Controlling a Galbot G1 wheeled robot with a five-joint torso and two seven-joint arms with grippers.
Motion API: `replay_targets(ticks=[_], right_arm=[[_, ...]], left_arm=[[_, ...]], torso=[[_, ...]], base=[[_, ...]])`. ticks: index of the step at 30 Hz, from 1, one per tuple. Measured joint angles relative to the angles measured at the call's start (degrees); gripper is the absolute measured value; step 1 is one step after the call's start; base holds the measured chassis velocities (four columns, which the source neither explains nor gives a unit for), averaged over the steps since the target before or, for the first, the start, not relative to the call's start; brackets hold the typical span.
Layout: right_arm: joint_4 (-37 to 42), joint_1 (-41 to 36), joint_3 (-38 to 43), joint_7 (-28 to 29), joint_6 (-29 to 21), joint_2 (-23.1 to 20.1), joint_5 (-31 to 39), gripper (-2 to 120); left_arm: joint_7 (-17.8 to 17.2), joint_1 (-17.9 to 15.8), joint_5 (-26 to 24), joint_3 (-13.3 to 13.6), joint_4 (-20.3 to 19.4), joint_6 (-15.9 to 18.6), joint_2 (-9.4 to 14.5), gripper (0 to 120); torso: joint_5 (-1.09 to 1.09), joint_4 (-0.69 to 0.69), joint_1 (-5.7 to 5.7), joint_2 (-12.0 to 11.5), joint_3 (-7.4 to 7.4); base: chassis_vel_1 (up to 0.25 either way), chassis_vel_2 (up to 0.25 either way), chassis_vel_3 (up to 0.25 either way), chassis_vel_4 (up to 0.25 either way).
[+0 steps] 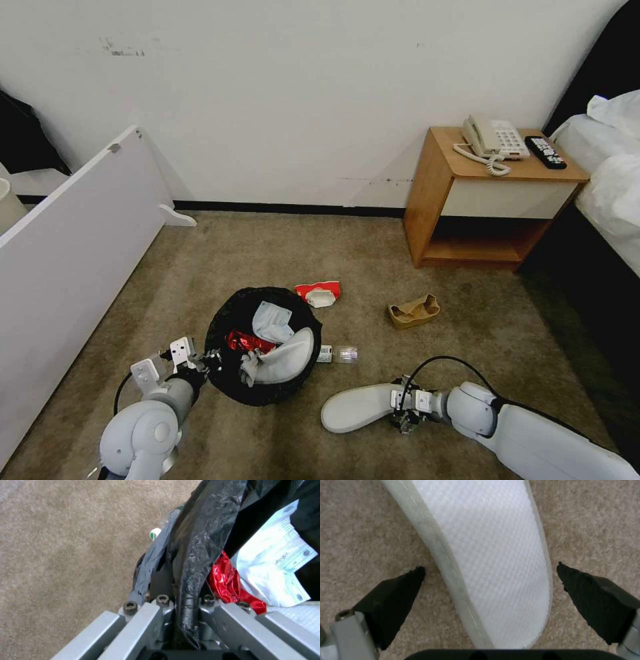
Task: Pick up the trash bin and place the garbage on the floor into it.
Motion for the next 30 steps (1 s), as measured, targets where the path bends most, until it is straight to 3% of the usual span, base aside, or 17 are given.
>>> replay_targets(ticks=[19,23,30], right_arm=[[-1.39,-0.03,1.46,-0.62,0.97,0.25,-0.82,100],[-1.42,-0.18,2.56,-0.28,0.78,-0.58,-1.12,100],[-1.58,-0.18,3.64,-0.19,0.63,-1.28,-1.75,100]], left_arm=[[0.17,-0.17,0.6,0.34,0.35,-0.13,-0.97,1],[0.17,-0.2,0.74,0.4,0.44,-0.18,-1.15,1],[0.2,-0.2,0.9,0.56,0.52,-0.26,-1.24,1]], torso=[[0.21,0.08,0.0,-0.02,0.02],[0.18,0.12,0.0,-0.02,0.02],[0.11,0.07,0.01,-0.03,0.02]], base=[[0.0,0.0,0.0,0.0],[0.0,0.0,0.0,0.0],[0.0,0.0,0.0,0.0]])
